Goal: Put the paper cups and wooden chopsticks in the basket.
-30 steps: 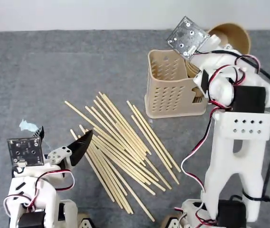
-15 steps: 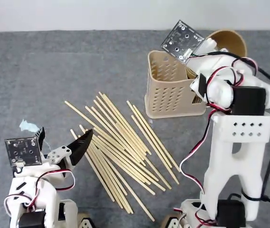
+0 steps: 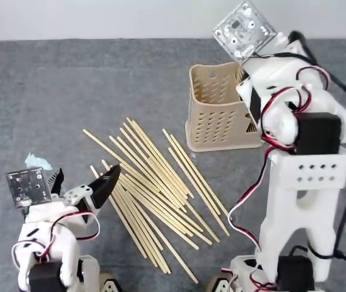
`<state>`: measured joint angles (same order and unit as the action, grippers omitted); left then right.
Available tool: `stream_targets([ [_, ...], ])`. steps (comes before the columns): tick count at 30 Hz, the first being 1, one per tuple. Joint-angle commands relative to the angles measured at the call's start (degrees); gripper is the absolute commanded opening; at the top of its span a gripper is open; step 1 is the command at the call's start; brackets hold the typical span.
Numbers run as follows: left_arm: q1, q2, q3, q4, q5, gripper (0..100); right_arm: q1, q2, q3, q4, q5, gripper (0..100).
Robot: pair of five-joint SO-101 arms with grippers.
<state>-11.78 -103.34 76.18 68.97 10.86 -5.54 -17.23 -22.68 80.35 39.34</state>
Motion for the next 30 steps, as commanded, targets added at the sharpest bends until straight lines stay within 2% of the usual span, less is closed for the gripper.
stream_targets([
  [1, -2.4, -0.9, 0.7, -3.0, 2.4, 44, -3.8, -2.2, -3.8, 8.0, -1.6, 24.1],
  [8, -12.1, -0.9, 4.1, -7.8, 7.3, 44, -16.2, -1.5, -3.0, 22.1, -2.1, 13.9],
  [12, -12.7, -0.9, 4.5, -7.6, 7.3, 44, -22.5, -1.5, 2.8, 22.3, -9.8, 13.2],
  [18, -12.9, -0.9, 5.1, -7.6, 7.3, 44, -29.4, 2.9, 15.3, 17.9, -13.7, 13.3],
  [24, -12.9, -0.9, 5.5, -7.8, 7.3, 44, -29.1, 11.1, 22.9, 8.5, -13.5, 13.4],
  [30, -12.7, -0.9, 5.5, -7.6, 7.2, 44, -27.3, 21.8, 23.6, -1.4, -13.4, 14.5],
])
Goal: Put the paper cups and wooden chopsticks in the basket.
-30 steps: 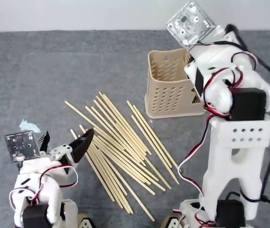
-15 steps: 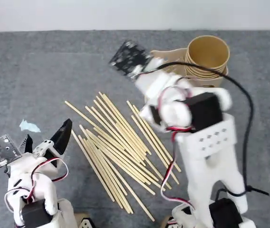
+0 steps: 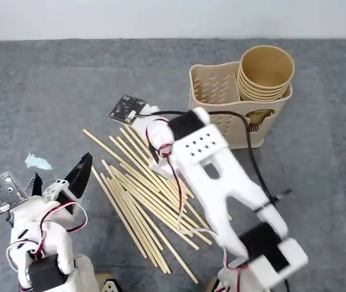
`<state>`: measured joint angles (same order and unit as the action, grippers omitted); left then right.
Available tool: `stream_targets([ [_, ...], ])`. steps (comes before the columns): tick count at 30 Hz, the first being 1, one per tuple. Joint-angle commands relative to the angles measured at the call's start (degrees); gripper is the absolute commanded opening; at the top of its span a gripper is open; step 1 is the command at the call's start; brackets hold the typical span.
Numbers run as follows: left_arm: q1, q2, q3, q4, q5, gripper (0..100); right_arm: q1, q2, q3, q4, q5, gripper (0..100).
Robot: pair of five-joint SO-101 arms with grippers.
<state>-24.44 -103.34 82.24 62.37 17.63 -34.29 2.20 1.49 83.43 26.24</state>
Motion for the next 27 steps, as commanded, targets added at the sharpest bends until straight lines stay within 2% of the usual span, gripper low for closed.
stream_targets([
  [1, -0.1, -0.9, -0.6, -1.1, 0.4, 44, 1.6, 4.0, -0.5, -5.9, -0.3, 16.5],
  [4, -0.3, -0.9, -0.6, -1.1, 0.4, 44, 3.7, 8.5, -0.6, -10.3, -0.3, 22.1],
  [10, -0.3, -0.9, -0.6, -1.0, 0.3, 44, 8.2, 17.0, -4.1, -14.9, -0.2, 22.1],
  [19, -0.3, -0.9, -0.6, -1.0, 0.3, 44, 8.7, 30.0, -13.4, -14.8, -0.3, 21.7],
  [27, -0.2, -0.9, -0.5, -1.0, 0.3, 44, 10.4, 34.8, -18.1, -14.4, -0.3, 1.8],
])
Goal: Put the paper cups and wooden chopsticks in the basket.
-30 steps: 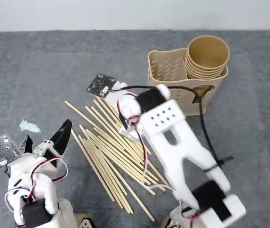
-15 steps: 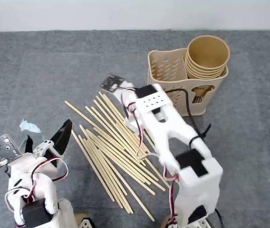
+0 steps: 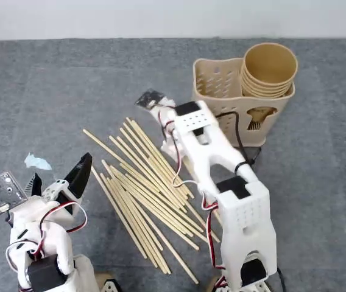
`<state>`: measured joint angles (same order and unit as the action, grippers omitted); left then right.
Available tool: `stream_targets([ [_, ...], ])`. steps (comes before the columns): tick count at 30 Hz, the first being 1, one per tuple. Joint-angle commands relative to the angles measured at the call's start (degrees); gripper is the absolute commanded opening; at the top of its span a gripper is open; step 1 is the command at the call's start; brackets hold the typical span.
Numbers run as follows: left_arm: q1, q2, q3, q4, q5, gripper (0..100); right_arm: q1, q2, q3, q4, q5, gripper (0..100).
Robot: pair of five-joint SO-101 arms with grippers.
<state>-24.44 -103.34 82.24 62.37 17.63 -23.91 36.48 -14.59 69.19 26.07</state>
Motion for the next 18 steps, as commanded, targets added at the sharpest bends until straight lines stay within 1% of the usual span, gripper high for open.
stream_targets([
  [1, -0.2, -0.9, -0.5, -1.0, 0.3, 44, 0.1, 0.5, -2.0, -0.1, -0.1, 1.1],
  [5, -0.1, -0.9, -0.2, -1.0, 0.3, 44, -0.3, 0.4, -3.5, 3.6, -0.1, 0.9],
  [13, 0.0, -0.9, 0.0, -1.3, 0.2, 44, -1.6, 0.3, -11.3, 12.6, -0.1, 0.9],
  [18, 0.0, -0.9, 0.0, -1.3, 0.2, 44, -3.8, -3.7, -15.5, 18.1, -0.1, 0.9],
])
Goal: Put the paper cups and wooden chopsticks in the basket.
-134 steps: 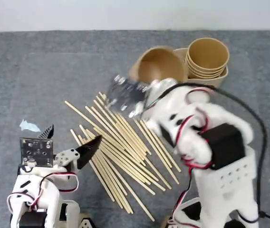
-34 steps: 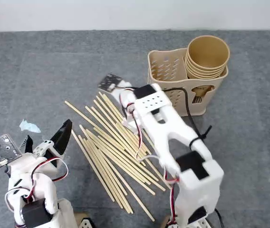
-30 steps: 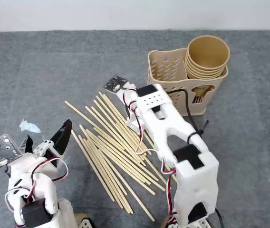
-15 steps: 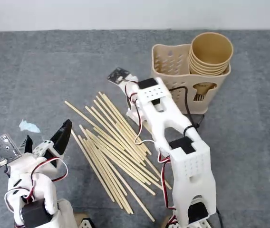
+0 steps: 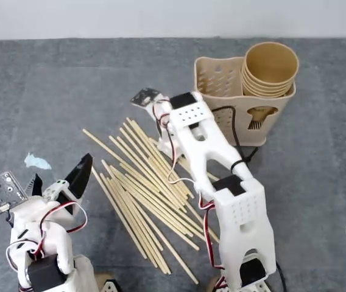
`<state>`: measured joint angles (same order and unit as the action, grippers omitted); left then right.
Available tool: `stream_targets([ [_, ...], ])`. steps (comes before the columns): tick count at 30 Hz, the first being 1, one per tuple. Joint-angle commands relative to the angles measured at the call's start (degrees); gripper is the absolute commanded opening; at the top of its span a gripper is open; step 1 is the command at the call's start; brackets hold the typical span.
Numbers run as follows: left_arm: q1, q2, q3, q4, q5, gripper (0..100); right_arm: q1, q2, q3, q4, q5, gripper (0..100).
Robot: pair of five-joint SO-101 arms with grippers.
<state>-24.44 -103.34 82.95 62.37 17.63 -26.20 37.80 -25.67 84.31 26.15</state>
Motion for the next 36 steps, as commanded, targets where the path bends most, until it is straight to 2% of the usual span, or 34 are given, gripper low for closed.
stream_targets([
  [1, 0.0, -0.9, -0.7, -1.3, 0.2, 44, -2.2, -6.4, -4.9, 3.5, -0.2, 0.9],
  [8, 0.0, -0.9, -0.7, -1.2, 0.2, 44, -6.4, -12.9, -5.5, 4.6, -0.6, 0.9],
  [15, 0.1, -0.9, -1.3, -1.4, 0.2, 44, -5.9, -12.7, -4.9, 7.3, -0.7, 0.9],
  [23, 0.1, -0.5, -6.9, -1.6, -1.0, 44, -4.1, -13.4, 2.2, 5.8, -0.7, 0.9],
  [29, 0.3, -0.4, -10.3, -1.4, -1.0, 41, -3.2, -13.7, 5.7, 3.6, -0.7, 0.9],
  [36, 6.4, -0.7, -7.5, 1.7, -1.0, 41, -5.4, -25.3, 5.6, 1.7, -0.7, 0.9],
])
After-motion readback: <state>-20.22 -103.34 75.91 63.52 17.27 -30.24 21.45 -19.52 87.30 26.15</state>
